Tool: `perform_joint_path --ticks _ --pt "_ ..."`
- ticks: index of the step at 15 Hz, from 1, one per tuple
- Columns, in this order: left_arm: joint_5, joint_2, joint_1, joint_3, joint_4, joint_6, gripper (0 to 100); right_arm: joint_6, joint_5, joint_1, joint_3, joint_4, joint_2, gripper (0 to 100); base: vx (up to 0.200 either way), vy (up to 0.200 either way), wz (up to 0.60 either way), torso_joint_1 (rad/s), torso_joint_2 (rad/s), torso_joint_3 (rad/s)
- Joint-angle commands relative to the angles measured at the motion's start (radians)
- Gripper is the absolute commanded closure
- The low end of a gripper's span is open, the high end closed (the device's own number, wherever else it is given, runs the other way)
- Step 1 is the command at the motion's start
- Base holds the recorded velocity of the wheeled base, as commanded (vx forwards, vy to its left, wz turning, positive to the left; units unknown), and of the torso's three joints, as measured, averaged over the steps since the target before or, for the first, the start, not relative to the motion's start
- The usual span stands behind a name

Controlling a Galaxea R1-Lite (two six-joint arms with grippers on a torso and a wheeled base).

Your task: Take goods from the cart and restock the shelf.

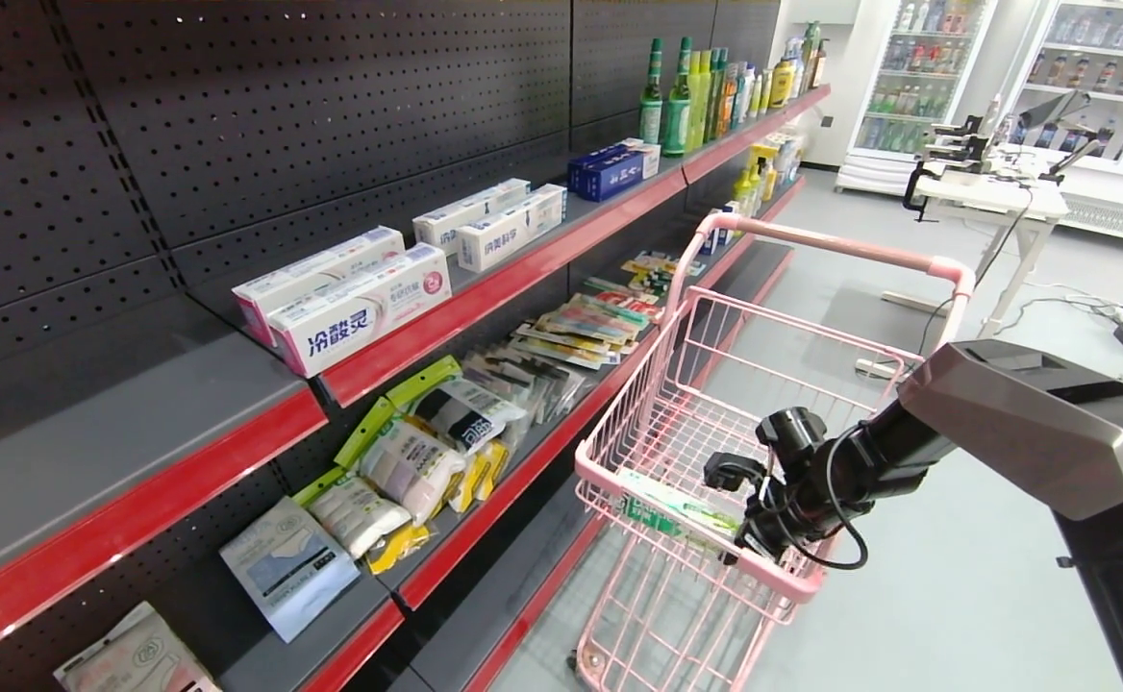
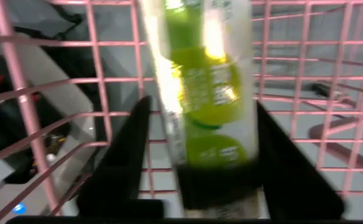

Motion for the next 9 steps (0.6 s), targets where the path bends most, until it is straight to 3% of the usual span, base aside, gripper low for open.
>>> perform_joint_path --ticks 1,9 --pt "0.0 0.0 0.0 0.0 0.0 0.0 0 0.005 0.002 -0.001 0.001 0.0 -0.001 100 0.0 0.0 0.0 0.0 0.0 0.0" --pt "0.0 0.0 0.0 0.0 0.0 0.0 0 0.097 0.005 -0.009 0.056 -0.003 -0.136 100 0.0 0.0 0.0 0.0 0.0 0.0"
